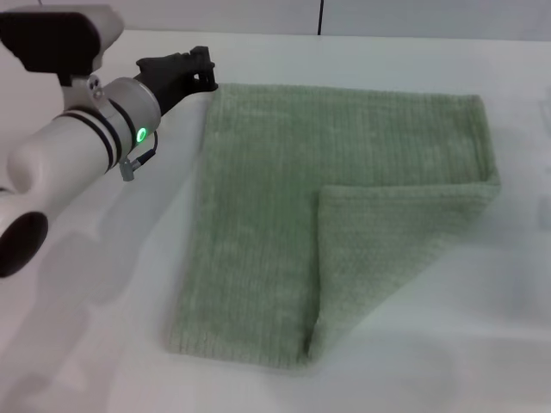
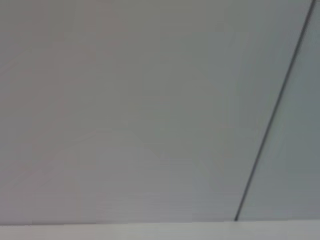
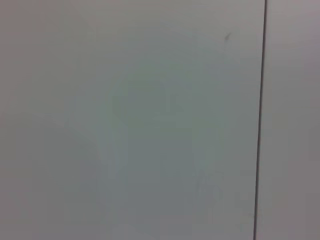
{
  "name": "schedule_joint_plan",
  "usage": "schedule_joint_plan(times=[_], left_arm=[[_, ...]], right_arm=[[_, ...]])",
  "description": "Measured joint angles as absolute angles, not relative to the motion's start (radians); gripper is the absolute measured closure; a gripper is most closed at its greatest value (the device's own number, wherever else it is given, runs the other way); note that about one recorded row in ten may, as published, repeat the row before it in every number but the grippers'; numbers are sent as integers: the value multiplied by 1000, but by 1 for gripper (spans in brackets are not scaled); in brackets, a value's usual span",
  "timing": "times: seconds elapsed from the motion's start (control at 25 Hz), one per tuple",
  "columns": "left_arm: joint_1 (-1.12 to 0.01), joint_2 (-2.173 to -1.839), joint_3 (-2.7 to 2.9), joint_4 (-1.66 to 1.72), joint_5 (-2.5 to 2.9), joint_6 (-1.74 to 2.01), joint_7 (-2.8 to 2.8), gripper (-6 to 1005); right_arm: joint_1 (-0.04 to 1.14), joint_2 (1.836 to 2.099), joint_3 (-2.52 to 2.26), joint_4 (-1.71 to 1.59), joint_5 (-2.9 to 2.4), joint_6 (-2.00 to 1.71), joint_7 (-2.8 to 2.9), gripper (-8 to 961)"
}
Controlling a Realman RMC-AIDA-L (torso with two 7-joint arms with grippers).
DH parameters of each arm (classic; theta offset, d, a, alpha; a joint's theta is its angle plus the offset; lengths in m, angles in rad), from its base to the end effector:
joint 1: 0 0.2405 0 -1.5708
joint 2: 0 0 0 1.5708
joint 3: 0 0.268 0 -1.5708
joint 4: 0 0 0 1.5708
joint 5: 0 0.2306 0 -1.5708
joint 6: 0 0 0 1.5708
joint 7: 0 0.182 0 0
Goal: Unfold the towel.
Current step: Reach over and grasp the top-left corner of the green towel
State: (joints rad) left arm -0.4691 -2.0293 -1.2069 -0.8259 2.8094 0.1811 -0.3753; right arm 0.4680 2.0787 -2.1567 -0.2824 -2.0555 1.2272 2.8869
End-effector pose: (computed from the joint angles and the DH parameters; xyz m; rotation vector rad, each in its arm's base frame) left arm -0.2391 0.4630 -0.0848 -1.8919 -0.9113 -0.5899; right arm 0.3299 0.4082 0.0187 -1.2826 0.3524 0.5744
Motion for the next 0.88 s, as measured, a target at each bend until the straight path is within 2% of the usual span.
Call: schedule_joint_plan(times=[0.28, 0.48, 0.56, 0.88], left_arm=[[-500, -2025, -1216, -906, 2868, -13, -368, 1001], [-516, -2038, -1238, -940, 2886, -110, -319, 1001], [-530, -2058, -1281, -952, 2883, -185, -238, 1001], [-557, -2061, -1291, -955, 2879, -252, -219, 1001]], right_arm=[[469, 2078, -2157, -282, -2056, 1229, 2887, 146], [472, 2077, -2157, -282, -2057, 1229, 2887, 146], [473, 2077, -2157, -282, -2058, 1227, 2887, 146], [474, 2077, -2157, -287, -2061, 1224, 2887, 146]])
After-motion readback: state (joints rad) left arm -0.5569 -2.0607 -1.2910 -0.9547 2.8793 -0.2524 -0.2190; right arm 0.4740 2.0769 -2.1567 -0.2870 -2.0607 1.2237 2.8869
